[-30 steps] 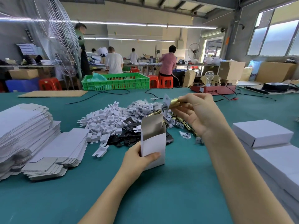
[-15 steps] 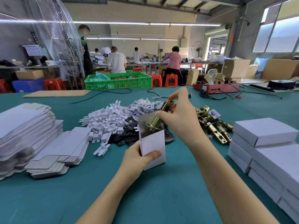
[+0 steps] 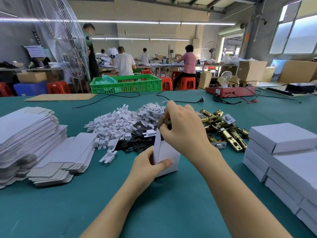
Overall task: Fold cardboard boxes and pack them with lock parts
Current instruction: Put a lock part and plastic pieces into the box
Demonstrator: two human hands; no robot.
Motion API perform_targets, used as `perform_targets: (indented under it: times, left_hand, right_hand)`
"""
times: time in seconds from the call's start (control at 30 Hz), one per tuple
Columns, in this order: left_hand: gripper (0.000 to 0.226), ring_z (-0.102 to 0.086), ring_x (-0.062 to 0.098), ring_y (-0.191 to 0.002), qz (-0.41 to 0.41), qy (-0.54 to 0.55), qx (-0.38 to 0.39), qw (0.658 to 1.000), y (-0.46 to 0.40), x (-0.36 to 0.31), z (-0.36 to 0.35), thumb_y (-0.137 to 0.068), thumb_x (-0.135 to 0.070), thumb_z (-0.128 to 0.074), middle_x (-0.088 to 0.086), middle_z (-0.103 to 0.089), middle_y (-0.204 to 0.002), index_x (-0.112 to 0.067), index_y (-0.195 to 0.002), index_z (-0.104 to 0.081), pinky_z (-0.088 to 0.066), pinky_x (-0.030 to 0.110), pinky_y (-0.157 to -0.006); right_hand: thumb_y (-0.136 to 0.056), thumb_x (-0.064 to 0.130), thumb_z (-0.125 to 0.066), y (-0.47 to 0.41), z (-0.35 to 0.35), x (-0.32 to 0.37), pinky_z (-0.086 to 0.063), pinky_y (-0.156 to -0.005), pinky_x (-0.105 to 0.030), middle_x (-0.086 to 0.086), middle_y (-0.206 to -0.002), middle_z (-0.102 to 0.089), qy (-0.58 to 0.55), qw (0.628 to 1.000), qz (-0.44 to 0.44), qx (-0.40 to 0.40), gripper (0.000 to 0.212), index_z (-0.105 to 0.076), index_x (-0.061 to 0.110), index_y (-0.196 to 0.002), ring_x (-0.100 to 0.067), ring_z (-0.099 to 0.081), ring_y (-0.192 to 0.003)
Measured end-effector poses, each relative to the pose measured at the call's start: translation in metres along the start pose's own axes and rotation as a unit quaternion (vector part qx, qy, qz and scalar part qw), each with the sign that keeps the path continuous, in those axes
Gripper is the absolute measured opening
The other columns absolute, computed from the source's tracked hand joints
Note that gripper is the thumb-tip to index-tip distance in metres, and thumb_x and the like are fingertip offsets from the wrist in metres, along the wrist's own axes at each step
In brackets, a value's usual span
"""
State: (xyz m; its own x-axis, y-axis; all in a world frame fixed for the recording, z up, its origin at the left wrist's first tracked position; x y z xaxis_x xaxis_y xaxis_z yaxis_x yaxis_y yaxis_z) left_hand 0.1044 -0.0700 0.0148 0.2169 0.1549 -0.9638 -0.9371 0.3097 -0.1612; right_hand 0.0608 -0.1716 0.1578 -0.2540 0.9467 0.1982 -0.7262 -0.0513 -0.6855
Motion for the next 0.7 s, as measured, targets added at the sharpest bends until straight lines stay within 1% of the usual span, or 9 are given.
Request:
perform_targets:
  times: [0.07,0.17,0.23,0.37,0.43,0.5,0.53,0.6,0.7]
  left_hand:
    - [0.034,-0.068,0.005,-0.092,-0.001,-0.003,0.001,1.0,-0.001,0.0,0.0,-0.072,-0.031,-0.079,-0.017,-0.073,-0.097,-0.036,-0.104,-0.068,-0.054,0.024,-0.078]
    - [0.031,-0.068,0.008,-0.094,0.002,-0.006,-0.002,1.0,-0.001,0.002,0.001,-0.081,-0.021,-0.079,-0.014,-0.073,-0.099,-0.033,-0.107,-0.068,-0.055,0.029,-0.082]
    - [0.033,-0.068,0.008,-0.095,0.007,0.0,-0.006,1.0,-0.001,0.002,0.002,-0.081,-0.02,-0.079,-0.013,-0.073,-0.101,-0.032,-0.11,-0.068,-0.055,0.029,-0.084]
    - [0.033,-0.068,0.012,-0.096,0.009,0.005,-0.001,1.0,-0.001,0.001,0.003,-0.08,-0.02,-0.079,-0.01,-0.074,-0.101,-0.03,-0.11,-0.068,-0.056,0.035,-0.087]
    - [0.035,-0.068,0.014,-0.097,0.006,0.005,0.004,1.0,-0.001,-0.001,0.001,-0.077,-0.023,-0.08,-0.008,-0.074,-0.101,-0.029,-0.109,-0.068,-0.056,0.037,-0.087]
    - [0.033,-0.068,0.016,-0.097,0.004,0.003,0.007,1.0,-0.002,-0.001,0.0,-0.078,-0.021,-0.079,-0.007,-0.074,-0.101,-0.028,-0.109,-0.068,-0.056,0.038,-0.087]
    - [0.033,-0.068,0.017,-0.098,0.002,0.003,0.008,1.0,-0.002,-0.001,0.0,-0.078,-0.02,-0.079,-0.007,-0.074,-0.101,-0.028,-0.109,-0.068,-0.056,0.039,-0.087]
    - [0.038,-0.068,0.017,-0.098,0.0,0.003,0.012,1.0,-0.002,-0.001,-0.001,-0.072,-0.027,-0.079,-0.007,-0.073,-0.101,-0.028,-0.108,-0.068,-0.056,0.039,-0.087]
    - [0.041,-0.068,0.016,-0.097,-0.001,-0.001,0.015,1.0,-0.002,0.0,-0.001,-0.066,-0.035,-0.075,-0.009,-0.073,-0.1,-0.031,-0.107,-0.068,-0.057,0.039,-0.086]
  right_hand:
    - [-0.083,0.015,-0.052,-0.001,-0.003,-0.001,-0.026,-0.055,-0.035,-0.002,-0.07,-0.048,0.001,1.0,0.002,0.022,0.015,-0.038,0.013,-0.085,-0.023,-0.034,-0.074]
    - [-0.082,0.016,-0.056,-0.001,-0.005,-0.011,-0.042,-0.061,-0.037,-0.004,-0.074,-0.055,-0.02,0.997,-0.02,0.068,0.014,-0.045,0.012,-0.089,-0.024,-0.039,-0.081]
    - [-0.081,0.019,-0.059,-0.001,-0.005,-0.017,-0.045,-0.063,-0.036,-0.004,-0.076,-0.057,-0.02,0.996,-0.043,0.081,0.015,-0.048,0.012,-0.089,-0.024,-0.041,-0.084]
    - [-0.08,0.022,-0.058,-0.001,-0.006,-0.022,-0.038,-0.059,-0.031,-0.001,-0.071,-0.052,0.011,0.994,-0.062,0.087,0.013,-0.048,0.013,-0.083,-0.023,-0.04,-0.084]
    - [-0.08,0.021,-0.058,-0.001,-0.008,-0.023,-0.038,-0.061,-0.032,0.001,-0.069,-0.047,0.023,0.992,-0.065,0.102,0.013,-0.046,0.014,-0.08,-0.023,-0.039,-0.085]
    - [-0.08,0.02,-0.057,-0.001,-0.01,-0.024,-0.038,-0.063,-0.032,0.002,-0.07,-0.046,0.024,0.991,-0.07,0.113,0.014,-0.044,0.015,-0.078,-0.024,-0.039,-0.085]
    - [-0.081,0.019,-0.057,0.0,-0.01,-0.024,-0.037,-0.063,-0.032,0.001,-0.071,-0.046,0.024,0.99,-0.073,0.114,0.014,-0.044,0.015,-0.077,-0.025,-0.038,-0.084]
    - [-0.081,0.019,-0.057,0.0,-0.01,-0.025,-0.036,-0.063,-0.032,-0.001,-0.075,-0.05,0.028,0.99,-0.08,0.116,0.013,-0.044,0.015,-0.077,-0.024,-0.038,-0.083]
    - [-0.081,0.018,-0.057,-0.001,-0.013,-0.026,-0.036,-0.059,-0.03,-0.006,-0.076,-0.055,0.047,0.986,-0.081,0.139,0.01,-0.053,0.01,-0.077,-0.025,-0.042,-0.079]
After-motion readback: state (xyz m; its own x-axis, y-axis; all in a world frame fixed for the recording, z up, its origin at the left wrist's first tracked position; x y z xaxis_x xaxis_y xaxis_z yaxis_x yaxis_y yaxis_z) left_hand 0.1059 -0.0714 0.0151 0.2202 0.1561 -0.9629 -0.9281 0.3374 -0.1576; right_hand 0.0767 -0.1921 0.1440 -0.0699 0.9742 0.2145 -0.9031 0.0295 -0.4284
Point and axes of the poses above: each hand's wrist, its own y-axis away from the middle knuckle, its own z-axis out of the back of the hand, x = y × z, the point moved 7 cm from there along -y, towards the middle knuckle
